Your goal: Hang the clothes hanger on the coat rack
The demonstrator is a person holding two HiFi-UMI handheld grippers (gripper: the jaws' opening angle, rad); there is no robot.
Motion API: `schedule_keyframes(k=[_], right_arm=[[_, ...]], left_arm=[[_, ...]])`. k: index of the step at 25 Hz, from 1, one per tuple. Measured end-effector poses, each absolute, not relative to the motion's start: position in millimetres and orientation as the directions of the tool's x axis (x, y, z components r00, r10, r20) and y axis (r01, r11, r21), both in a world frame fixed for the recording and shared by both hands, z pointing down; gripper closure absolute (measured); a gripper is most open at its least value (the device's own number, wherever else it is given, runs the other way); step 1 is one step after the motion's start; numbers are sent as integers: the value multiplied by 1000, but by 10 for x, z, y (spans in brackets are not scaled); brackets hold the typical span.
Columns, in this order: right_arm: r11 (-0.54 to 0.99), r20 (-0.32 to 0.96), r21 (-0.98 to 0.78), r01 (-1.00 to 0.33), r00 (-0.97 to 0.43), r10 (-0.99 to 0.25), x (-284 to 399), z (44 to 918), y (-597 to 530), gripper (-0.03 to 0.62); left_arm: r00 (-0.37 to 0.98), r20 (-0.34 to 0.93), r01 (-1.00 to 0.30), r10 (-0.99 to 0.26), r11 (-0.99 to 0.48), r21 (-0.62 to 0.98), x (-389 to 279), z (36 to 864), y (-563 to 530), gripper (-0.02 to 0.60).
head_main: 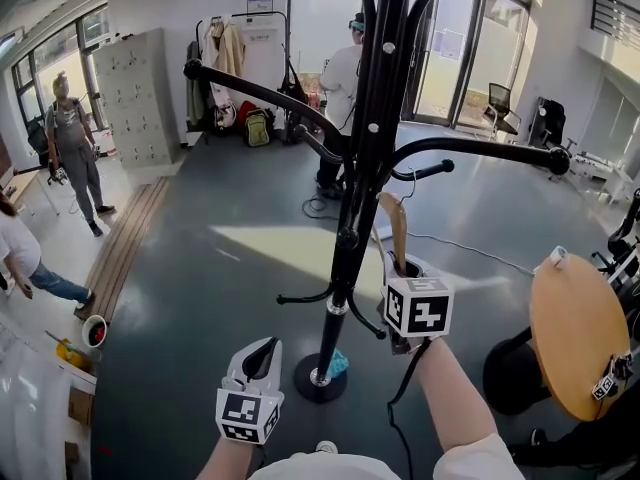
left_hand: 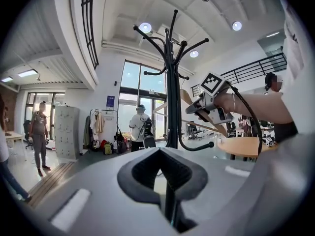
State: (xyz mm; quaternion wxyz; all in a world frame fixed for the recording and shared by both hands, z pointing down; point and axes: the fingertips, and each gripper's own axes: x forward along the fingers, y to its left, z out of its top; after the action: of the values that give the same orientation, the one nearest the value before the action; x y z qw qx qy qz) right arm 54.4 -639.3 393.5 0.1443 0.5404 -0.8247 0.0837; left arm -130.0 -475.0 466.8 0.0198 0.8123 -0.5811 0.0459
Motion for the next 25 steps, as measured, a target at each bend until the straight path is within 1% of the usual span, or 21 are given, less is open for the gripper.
schedule_keyframes(k=[4,8,10,14,17,21,23,25], right_arm=[[408,317,0,-913,-387,-866,477,3957,-6373,563],[416,279,-66,-907,-417,-865,503,3867,-6287,536],[421,258,-96,-902,-431,-865,485,3802,-6240,480],[441,213,-135,-887,-461,-862,520,3624,-6079,340],[442,184,-90,-892,-451,-873,634,3474,-5846,321],[407,103,-9,-913,-406,-908,713,3212,-5546,316],[391,69,4,-920,-390,-918,705,3129,-5391,334],[371,41,10,-929,-370,-928,705,3112,-5221,365]], left_arm=[[326,99,-944,-940,-329,-19,-1320,4696,-4746,580],[331,97,-942,-939,-335,-20,-1291,4671,-4709,580],[335,97,-941,-937,-339,-21,-1319,4657,-4697,580],[356,91,-932,-930,-360,-31,-1283,4615,-4671,580],[370,80,-926,-926,-374,-54,-1197,4578,-4611,580],[392,62,-916,-918,-395,-66,-1180,4480,-4522,580],[410,50,-909,-911,-412,-59,-1190,4426,-4477,580],[428,38,-901,-903,-430,-55,-1194,4378,-4422,580]])
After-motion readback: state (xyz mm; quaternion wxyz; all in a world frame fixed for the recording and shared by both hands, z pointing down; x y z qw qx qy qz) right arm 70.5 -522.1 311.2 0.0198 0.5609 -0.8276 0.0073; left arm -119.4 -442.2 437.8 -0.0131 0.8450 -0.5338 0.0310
